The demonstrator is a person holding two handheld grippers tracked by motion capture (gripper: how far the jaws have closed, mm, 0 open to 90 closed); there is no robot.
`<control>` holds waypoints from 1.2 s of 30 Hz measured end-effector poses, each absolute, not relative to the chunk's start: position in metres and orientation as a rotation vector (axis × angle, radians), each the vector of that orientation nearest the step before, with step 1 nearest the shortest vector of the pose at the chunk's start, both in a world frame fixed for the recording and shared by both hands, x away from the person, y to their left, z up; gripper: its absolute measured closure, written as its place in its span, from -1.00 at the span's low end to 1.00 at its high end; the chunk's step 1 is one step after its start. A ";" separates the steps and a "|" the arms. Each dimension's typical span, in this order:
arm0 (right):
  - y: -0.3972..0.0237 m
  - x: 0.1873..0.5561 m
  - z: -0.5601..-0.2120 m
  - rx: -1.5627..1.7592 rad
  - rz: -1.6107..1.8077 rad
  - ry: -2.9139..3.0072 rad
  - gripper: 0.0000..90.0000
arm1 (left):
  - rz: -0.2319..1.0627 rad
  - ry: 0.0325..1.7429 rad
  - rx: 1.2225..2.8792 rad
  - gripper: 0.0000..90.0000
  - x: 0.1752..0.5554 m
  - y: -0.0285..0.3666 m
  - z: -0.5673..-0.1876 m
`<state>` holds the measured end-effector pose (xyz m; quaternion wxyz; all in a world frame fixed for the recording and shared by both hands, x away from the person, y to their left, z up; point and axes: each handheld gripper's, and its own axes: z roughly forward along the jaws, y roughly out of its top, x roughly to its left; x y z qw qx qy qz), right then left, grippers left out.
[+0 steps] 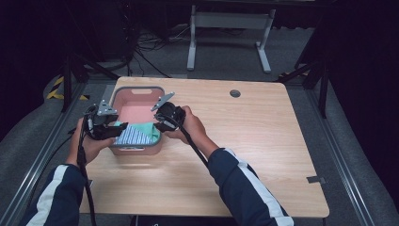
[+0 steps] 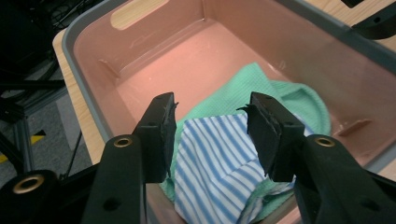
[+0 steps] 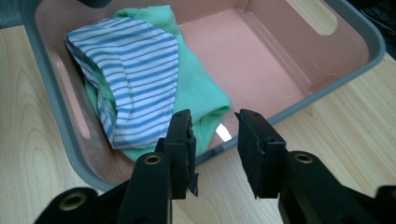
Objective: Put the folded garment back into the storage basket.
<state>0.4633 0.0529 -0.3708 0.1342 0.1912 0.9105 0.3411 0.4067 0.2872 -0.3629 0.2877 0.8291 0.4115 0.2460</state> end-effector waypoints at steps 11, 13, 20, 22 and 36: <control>0.028 0.459 -0.360 0.573 0.984 2.593 0.10 | 0.662 1.029 2.235 0.04 0.394 0.268 -0.358; 0.024 0.458 -0.359 0.563 0.988 2.592 0.01 | 0.670 1.015 2.256 0.00 0.391 0.265 -0.357; 0.006 0.451 -0.355 0.551 0.965 2.571 -0.11 | 0.674 0.989 2.251 -0.08 0.381 0.258 -0.357; 0.000 0.448 -0.354 0.547 0.958 2.565 -0.12 | 0.673 0.979 2.246 -0.11 0.378 0.254 -0.356; -0.042 0.435 -0.347 0.570 0.933 2.521 -0.24 | 0.674 0.916 2.203 -0.43 0.366 0.228 -0.351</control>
